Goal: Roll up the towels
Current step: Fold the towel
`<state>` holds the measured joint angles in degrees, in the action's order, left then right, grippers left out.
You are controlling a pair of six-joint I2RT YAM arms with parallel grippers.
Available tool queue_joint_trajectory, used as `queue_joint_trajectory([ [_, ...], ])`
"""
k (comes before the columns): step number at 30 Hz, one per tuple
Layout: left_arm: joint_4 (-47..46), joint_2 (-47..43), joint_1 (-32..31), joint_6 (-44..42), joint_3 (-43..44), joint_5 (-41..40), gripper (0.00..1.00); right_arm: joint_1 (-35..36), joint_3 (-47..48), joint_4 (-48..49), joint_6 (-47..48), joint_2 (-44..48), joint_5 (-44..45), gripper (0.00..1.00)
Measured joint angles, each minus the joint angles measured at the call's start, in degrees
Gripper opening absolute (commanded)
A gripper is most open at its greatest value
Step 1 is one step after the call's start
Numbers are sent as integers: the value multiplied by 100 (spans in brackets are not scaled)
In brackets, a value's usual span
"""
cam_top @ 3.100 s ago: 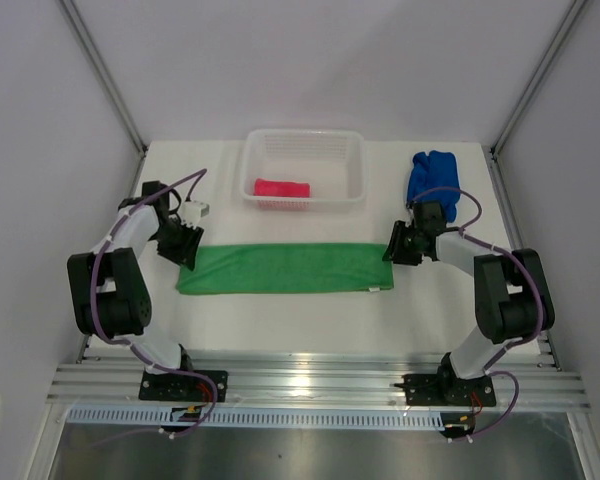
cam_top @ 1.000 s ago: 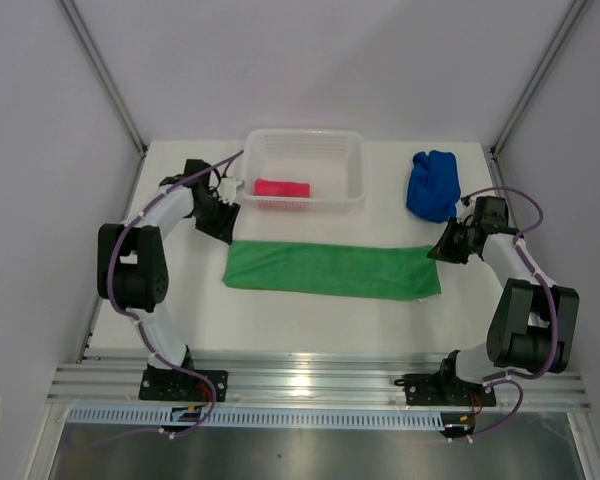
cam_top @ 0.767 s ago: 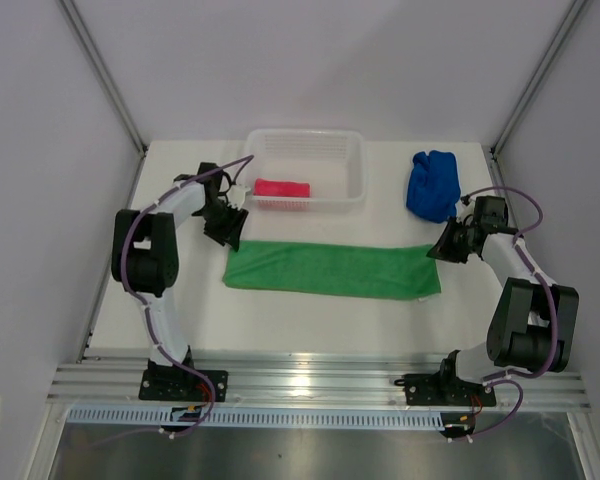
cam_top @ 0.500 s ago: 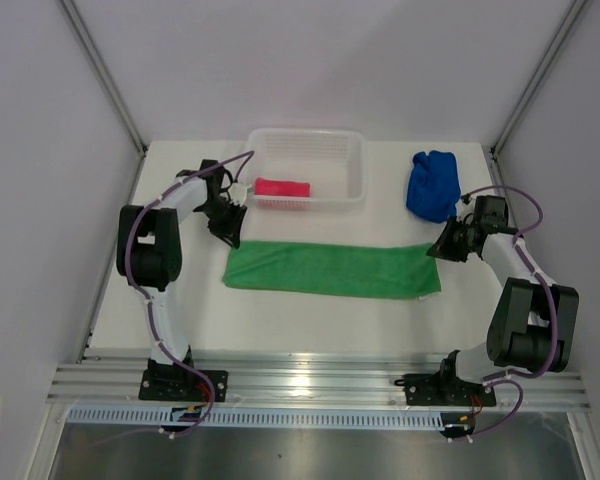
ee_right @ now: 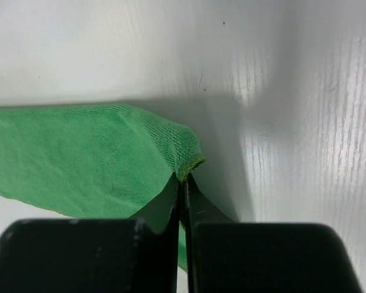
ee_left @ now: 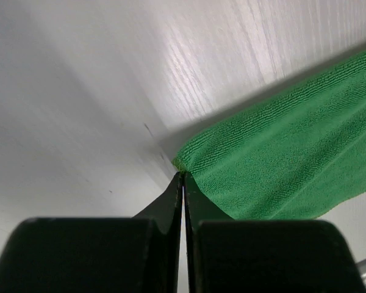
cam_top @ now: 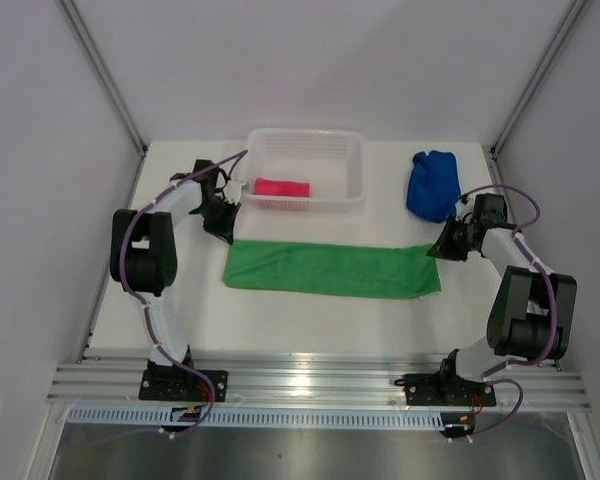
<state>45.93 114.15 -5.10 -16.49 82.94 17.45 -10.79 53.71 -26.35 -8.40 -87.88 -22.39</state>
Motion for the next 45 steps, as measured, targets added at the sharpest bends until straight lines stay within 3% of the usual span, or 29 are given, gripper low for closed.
queue_joint_trajectory([
  [12, -227, -151, 57, 55, -52, -111, 2, -26, 133, -35, 111, -85, -61, 0],
  [13, -249, -179, 57, 52, -116, -109, 15, -26, 160, -79, 114, -85, -59, 0],
  [16, -256, -319, 57, 24, -337, -50, 39, -26, 289, -166, 111, -85, -59, 0],
  [18, -260, -389, 57, 31, -417, -26, 43, -9, 363, -173, 107, -85, -61, 0],
  [31, -299, -861, 79, -103, -629, -127, 45, 629, 417, -365, -413, -144, 101, 0],
  [38, -280, -927, 79, -105, -1010, -59, 45, 2035, 417, -63, -1392, 125, 286, 0],
  [45, -264, -890, 79, -44, -1075, 103, 39, 3272, 332, 1023, -2844, 251, 579, 0],
])
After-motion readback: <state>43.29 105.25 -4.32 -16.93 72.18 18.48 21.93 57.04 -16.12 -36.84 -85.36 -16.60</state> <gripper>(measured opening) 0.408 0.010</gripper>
